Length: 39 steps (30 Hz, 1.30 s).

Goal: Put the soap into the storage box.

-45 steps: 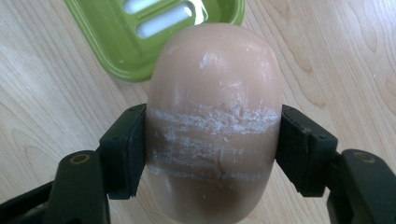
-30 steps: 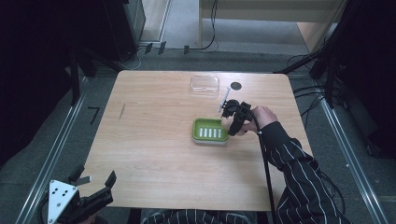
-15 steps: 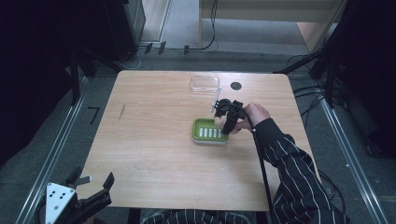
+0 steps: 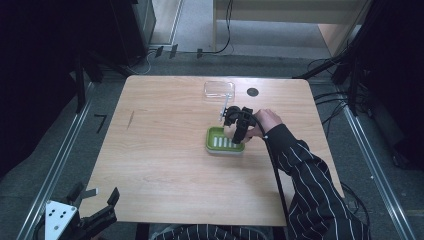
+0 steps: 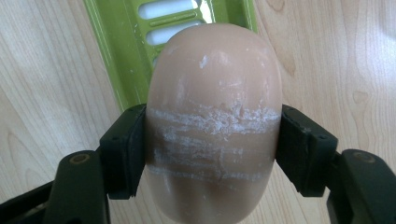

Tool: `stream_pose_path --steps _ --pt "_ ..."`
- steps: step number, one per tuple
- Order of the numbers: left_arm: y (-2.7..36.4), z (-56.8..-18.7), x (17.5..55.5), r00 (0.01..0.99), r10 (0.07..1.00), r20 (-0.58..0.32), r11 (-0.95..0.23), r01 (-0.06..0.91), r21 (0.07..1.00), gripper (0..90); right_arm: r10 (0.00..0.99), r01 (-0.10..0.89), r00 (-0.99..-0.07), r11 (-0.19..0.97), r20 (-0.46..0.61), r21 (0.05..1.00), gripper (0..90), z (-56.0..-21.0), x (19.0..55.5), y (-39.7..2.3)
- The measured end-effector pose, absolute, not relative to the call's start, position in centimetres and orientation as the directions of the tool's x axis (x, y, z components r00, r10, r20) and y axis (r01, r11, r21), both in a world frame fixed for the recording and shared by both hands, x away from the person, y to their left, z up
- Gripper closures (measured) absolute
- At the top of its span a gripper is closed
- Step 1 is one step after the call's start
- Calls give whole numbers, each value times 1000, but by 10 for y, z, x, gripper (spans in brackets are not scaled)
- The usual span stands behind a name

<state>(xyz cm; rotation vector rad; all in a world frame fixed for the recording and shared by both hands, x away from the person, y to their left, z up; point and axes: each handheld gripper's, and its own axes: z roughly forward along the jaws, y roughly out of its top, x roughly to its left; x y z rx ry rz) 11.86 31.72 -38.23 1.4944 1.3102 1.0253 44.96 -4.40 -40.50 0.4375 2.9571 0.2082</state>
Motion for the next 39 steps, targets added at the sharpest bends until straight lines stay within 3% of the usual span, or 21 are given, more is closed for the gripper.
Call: stream_pose_path --steps 39 --pt "323 -382 98 38 999 36 -45 274 961 72 192 179 -976 976 -105 120 329 -424 455 -11"
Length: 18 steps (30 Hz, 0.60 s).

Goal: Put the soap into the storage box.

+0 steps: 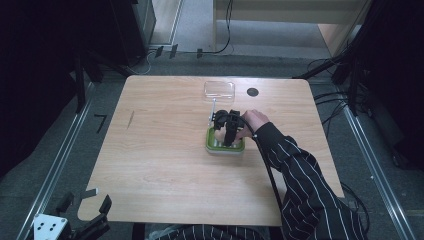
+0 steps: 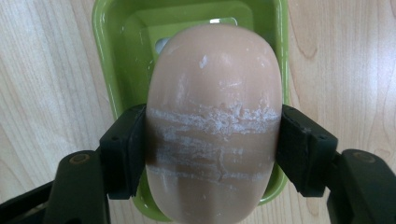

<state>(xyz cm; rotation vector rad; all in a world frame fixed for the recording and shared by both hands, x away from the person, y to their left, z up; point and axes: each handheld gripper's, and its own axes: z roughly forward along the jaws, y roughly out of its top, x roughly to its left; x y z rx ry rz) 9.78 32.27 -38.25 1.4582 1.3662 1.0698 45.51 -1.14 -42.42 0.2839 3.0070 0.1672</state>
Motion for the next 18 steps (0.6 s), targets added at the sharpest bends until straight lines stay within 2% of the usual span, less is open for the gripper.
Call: stream_pose_path --steps 18 --pt "323 -383 94 23 999 33 -38 273 961 72 164 155 -982 983 -95 95 328 -435 457 -5"
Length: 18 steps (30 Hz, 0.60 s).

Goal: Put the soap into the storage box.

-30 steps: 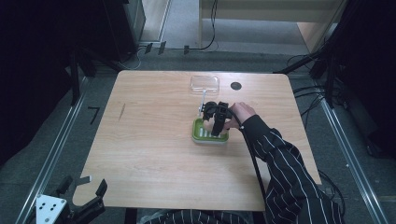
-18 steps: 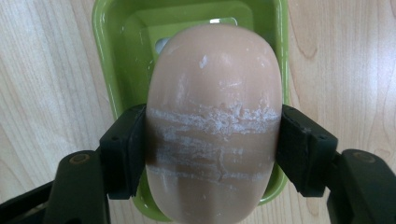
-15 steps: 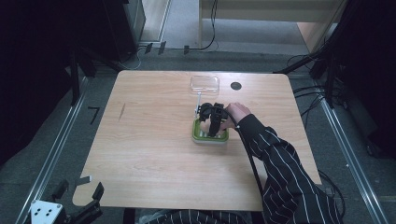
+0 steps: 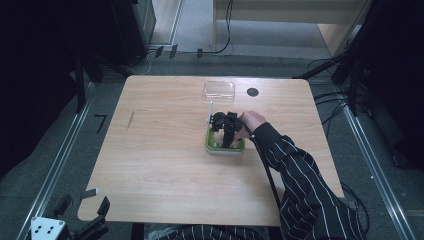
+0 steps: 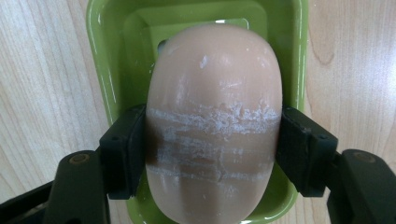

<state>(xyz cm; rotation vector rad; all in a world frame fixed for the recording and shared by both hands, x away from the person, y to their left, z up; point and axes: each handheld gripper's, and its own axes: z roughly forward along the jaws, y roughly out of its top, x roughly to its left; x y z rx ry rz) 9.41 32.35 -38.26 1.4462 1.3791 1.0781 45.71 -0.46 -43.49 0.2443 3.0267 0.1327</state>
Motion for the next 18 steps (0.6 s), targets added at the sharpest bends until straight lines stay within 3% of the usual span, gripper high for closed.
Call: stream_pose_path --steps 18 --pt "323 -383 94 23 999 32 -37 273 961 72 149 141 -984 986 -97 84 325 -439 458 -4"
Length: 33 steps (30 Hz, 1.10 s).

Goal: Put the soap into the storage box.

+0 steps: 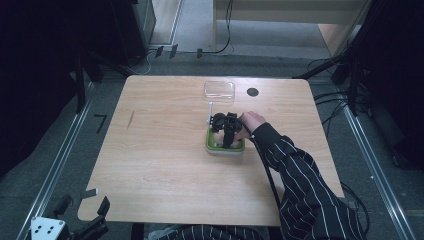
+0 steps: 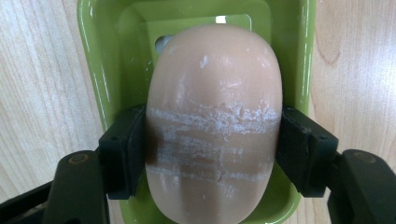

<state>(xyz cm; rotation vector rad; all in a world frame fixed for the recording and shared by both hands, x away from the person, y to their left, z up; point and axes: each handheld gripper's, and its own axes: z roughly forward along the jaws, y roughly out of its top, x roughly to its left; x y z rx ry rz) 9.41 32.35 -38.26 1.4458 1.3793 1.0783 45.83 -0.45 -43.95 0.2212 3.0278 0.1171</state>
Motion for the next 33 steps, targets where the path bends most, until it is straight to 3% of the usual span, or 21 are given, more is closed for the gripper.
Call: stream_pose_path --steps 33 --pt "322 -382 99 40 999 37 -47 276 960 72 172 161 -981 980 -90 115 277 -437 459 -13"
